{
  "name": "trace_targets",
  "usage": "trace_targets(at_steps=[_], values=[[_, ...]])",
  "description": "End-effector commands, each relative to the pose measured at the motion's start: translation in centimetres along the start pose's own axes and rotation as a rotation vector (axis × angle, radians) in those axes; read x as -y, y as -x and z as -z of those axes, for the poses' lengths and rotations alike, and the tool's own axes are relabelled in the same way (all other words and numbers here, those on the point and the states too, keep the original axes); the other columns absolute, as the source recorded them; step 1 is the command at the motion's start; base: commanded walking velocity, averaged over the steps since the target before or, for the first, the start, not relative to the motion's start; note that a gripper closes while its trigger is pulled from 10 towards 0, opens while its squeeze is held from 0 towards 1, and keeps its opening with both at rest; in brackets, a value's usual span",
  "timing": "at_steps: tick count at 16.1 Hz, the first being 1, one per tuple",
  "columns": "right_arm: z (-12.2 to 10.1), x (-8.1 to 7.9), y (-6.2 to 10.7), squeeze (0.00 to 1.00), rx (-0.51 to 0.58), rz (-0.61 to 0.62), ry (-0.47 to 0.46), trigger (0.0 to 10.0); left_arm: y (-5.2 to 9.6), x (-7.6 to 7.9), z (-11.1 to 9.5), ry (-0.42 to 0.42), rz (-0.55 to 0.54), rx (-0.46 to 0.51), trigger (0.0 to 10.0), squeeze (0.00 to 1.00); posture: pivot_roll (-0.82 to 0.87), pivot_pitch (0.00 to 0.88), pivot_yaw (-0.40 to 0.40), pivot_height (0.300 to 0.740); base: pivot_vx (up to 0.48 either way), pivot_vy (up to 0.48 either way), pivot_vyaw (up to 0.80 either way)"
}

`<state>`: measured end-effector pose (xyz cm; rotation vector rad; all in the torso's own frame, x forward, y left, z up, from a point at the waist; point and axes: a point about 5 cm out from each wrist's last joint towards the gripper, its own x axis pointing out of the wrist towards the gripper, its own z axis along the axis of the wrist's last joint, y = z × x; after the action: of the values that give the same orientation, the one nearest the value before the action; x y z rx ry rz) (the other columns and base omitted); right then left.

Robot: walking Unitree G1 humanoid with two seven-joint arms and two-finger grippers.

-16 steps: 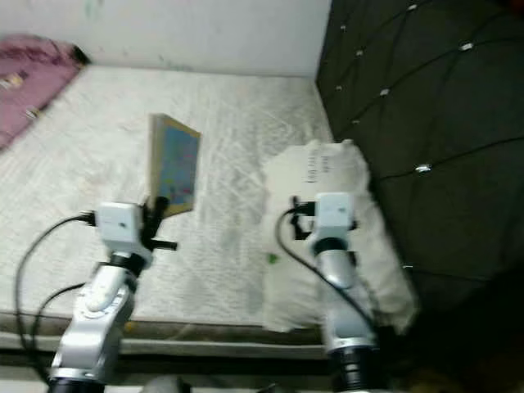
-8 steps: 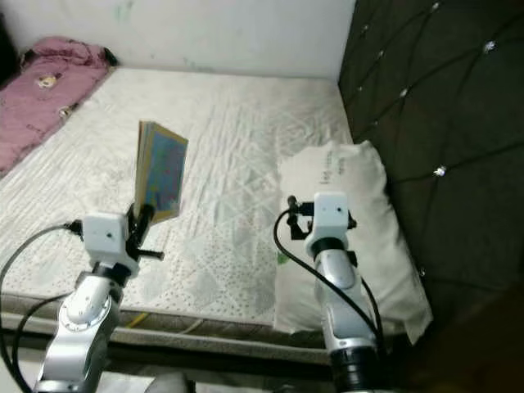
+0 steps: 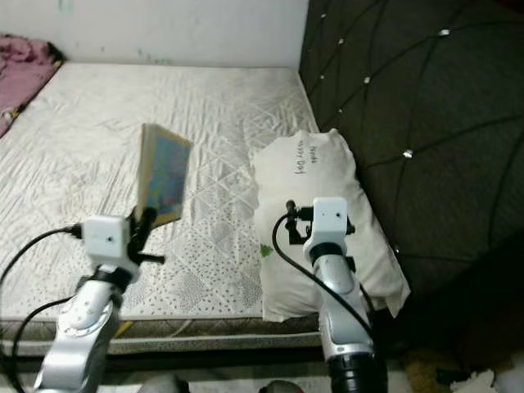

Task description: Clean up the room

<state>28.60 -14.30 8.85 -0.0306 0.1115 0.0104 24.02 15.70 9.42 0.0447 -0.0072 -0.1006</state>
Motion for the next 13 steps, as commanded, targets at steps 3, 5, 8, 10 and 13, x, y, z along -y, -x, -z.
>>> trace_targets(at_steps=[3, 5, 8, 10, 13], values=[[-0.3, 0.2, 0.1, 0.0, 0.012, 0.008, -0.004, 10.0, -0.1, -0.2, -1.1, 0.007, -0.017, 0.054, 10.0, 0.0, 0.06, 0.0, -0.021, 0.74, 0.0, 0.0, -0.8], [-0.6, 0.1, 0.0, 0.0, 0.027, 0.008, 0.007, 10.0, 0.1, -0.6, -1.2, 0.015, -0.041, 0.058, 10.0, 0.0, 0.06, 0.0, -0.023, 0.74, 0.0, 0.0, -0.26], [-1.2, -0.2, 0.0, 0.0, 0.045, -0.024, -0.029, 10.0, -0.1, -0.3, -1.7, 0.1, 0.013, 0.072, 10.0, 0.0, 0.06, 0.0, -0.035, 0.74, 0.0, 0.0, 0.0], [-1.3, -0.2, 0.1, 0.0, 0.047, -0.026, -0.028, 10.0, -0.1, -0.2, -1.8, 0.129, 0.007, 0.069, 10.0, 0.0, 0.06, 0.006, -0.038, 0.74, 0.0, 0.0, 0.0], [-1.4, 0.0, 0.1, 0.0, 0.049, -0.027, -0.024, 10.0, -0.2, 0.2, -1.9, 0.133, 0.01, 0.068, 10.0, 0.0, 0.05, 0.015, -0.04, 0.74, 0.0, 0.0, 0.0]])
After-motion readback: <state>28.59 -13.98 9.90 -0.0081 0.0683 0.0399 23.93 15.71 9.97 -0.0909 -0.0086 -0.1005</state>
